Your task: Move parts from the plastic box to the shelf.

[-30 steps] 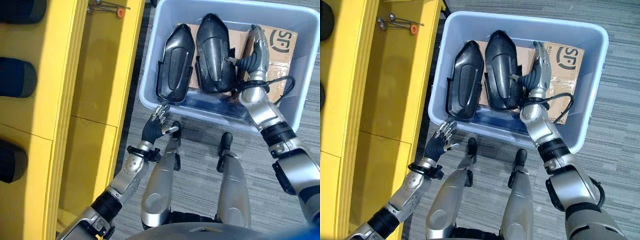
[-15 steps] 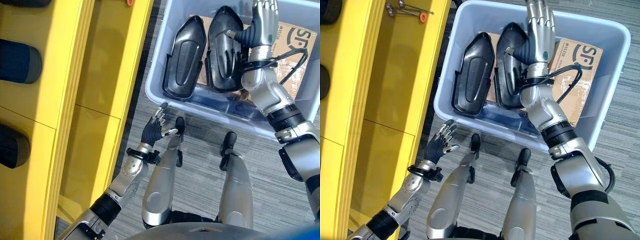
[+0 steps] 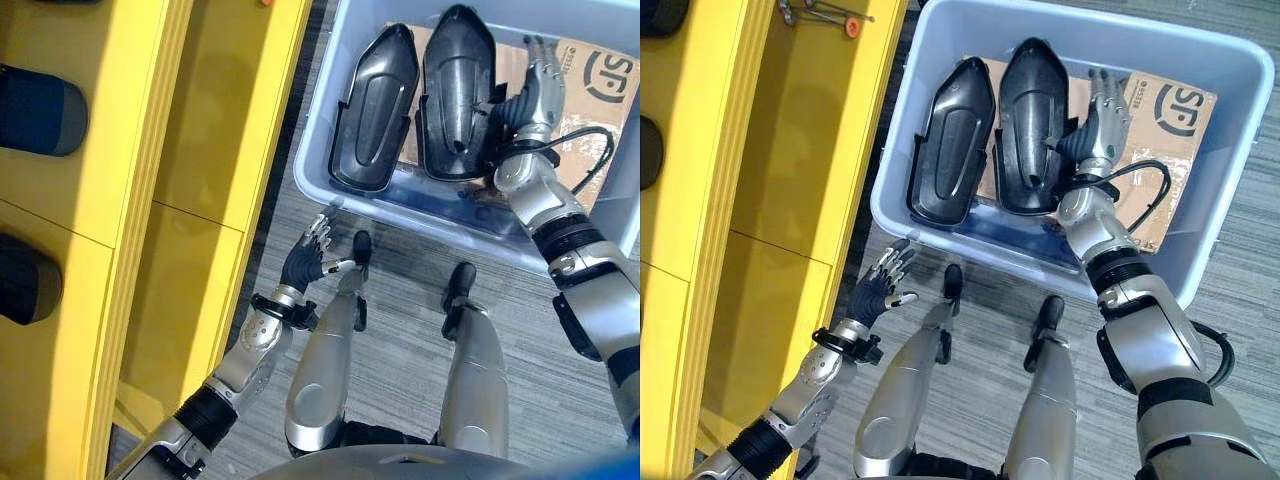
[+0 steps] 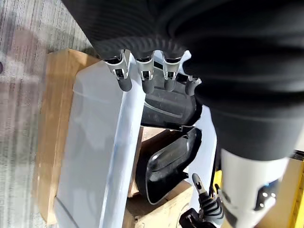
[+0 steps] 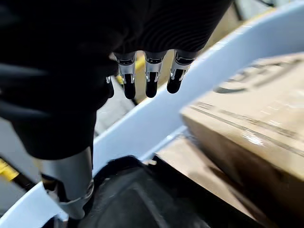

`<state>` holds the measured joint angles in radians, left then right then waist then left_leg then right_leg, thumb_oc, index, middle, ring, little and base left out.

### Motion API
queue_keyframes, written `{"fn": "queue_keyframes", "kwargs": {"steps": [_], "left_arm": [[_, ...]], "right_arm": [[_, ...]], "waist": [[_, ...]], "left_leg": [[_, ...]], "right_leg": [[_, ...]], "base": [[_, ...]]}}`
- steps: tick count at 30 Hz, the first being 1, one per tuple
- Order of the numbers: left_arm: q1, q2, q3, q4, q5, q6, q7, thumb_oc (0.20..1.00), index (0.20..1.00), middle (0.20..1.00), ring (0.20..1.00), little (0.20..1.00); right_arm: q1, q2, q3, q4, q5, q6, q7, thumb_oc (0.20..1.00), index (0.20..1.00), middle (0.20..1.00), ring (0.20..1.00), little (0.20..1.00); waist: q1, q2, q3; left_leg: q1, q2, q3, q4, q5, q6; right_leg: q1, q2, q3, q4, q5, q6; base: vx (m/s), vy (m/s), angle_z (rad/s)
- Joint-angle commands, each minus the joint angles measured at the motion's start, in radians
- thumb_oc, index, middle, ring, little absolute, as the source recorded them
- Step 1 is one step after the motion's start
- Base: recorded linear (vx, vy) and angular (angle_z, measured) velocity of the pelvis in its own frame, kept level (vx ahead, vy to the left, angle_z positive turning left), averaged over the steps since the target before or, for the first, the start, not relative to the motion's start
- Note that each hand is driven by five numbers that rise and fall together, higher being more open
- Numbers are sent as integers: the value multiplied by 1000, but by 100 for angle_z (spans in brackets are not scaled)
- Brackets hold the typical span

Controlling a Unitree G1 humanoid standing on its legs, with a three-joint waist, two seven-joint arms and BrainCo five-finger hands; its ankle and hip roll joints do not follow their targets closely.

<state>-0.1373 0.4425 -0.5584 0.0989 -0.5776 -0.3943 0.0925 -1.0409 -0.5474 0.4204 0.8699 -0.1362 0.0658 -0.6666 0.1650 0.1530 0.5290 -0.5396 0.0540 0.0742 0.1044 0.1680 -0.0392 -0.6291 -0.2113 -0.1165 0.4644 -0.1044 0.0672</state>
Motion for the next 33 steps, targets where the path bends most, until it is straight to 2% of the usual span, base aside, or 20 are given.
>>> {"fn": "queue_keyframes", "kwargs": {"steps": [1,3,4,5,8,11,18,19,20,23,25,26,28,33], "left_arm": [[-23,-14,-18,-80,-2,-9,22,1000,1000,1000,1000,1000],[-33,-22,-20,-74,12,5,38,1000,1000,1000,1000,1000],[-36,-26,-20,-72,17,8,39,1000,1000,1000,1000,1000],[-28,-29,-24,-70,15,12,34,1000,1000,1000,1000,1000],[-29,-28,-31,-67,12,11,34,1000,1000,1000,1000,1000],[-36,-21,-28,-66,-1,25,25,1000,1000,1000,1000,1000],[-38,-16,-39,-53,-4,19,15,1000,1000,1000,1000,1000],[-37,-16,-42,-50,-14,11,17,1000,1000,1000,1000,1000],[-35,-16,-42,-50,-14,10,17,1000,1000,1000,1000,1000],[-28,-21,-57,-41,-10,-11,29,1000,1000,1000,1000,1000],[-26,-24,-67,-36,-11,-23,42,1000,1000,1000,1000,1000],[-35,-24,-64,-37,-11,-26,48,1000,1000,1000,1000,1000],[-37,-26,-67,-37,-6,-31,68,1000,1000,1000,1000,1000],[-34,-23,-58,-33,-8,-33,60,1000,1000,1000,1000,1000]], "right_arm": [[-84,-37,-18,-7,37,-19,-47,1000,1000,1000,1000,1000],[-79,-30,-15,24,84,19,3,1000,1000,1000,1000,1000],[-78,-27,-8,38,103,17,15,1000,1000,1000,1000,1000],[-67,-23,-1,53,115,15,43,1000,1000,1000,1000,1000],[-69,-27,13,95,164,12,109,1000,1000,1000,1000,1000],[-84,-32,27,146,163,5,160,1000,1000,1000,1000,1000],[-126,-51,80,164,63,-36,201,1000,1000,1000,1000,1000],[-136,-54,109,140,-49,-52,110,1000,1000,1000,1000,1000],[-137,-56,112,130,-58,-51,94,1000,1000,1000,1000,1000],[-150,-68,127,38,-297,-39,-125,1000,1000,1000,1000,1000],[-149,-72,129,-26,-361,-39,-189,1000,1000,1000,1000,1000],[-159,-77,129,-56,-389,-48,-212,1000,1000,1000,1000,1000],[-136,-83,134,-222,-484,-108,-239,1000,1000,1000,1000,1000],[-114,-78,143,-306,-479,-83,-215,1000,1000,1000,1000,1000]], "waist": [[8,51,-9],[7,53,-9],[7,54,-9],[6,52,-9],[7,56,-9],[13,58,-9],[20,62,-9],[21,63,-9],[21,64,-9],[17,67,-9],[13,67,-9],[13,70,-9],[3,61,-9],[0,57,-9]], "left_leg": [[-26,-35,23,97,-81,18],[-30,-33,26,95,-79,17],[-33,-32,27,95,-79,16],[-12,-35,23,100,-101,8],[-14,-33,27,101,-100,7],[-17,-33,27,103,-100,6],[-34,-32,28,110,-96,5],[-39,-31,29,112,-95,6],[-40,-31,30,113,-96,7],[-41,-33,31,113,-96,11],[-41,-35,30,112,-96,13],[-65,-31,34,108,-74,21],[-69,-32,36,112,-77,23],[-71,-32,37,116,-80,22]], "right_leg": [[58,17,-162,-69,67,-38],[52,17,-161,-69,68,-38],[49,17,-161,-68,68,-39],[66,13,-151,-58,43,-29],[63,8,-154,-50,40,-30],[60,4,-158,-43,38,-30],[42,-1,-164,-31,39,-29],[37,-1,-164,-28,40,-28],[37,-2,-164,-27,40,-28],[34,-2,-159,-25,41,-23],[34,0,-157,-29,43,-22],[15,3,-167,-40,67,-32],[13,5,-162,-46,70,-25],[10,5,-158,-46,71,-25]], "base": [[0,0,0],[0,0,0],[47,-14,-2],[53,-16,-1],[19,-5,0],[0,0,0],[-2,-5,1],[-7,9,-3],[-3,19,-4],[4,25,0],[-21,36,1],[-48,34,-1],[-24,10,0],[0,0,0]]}}
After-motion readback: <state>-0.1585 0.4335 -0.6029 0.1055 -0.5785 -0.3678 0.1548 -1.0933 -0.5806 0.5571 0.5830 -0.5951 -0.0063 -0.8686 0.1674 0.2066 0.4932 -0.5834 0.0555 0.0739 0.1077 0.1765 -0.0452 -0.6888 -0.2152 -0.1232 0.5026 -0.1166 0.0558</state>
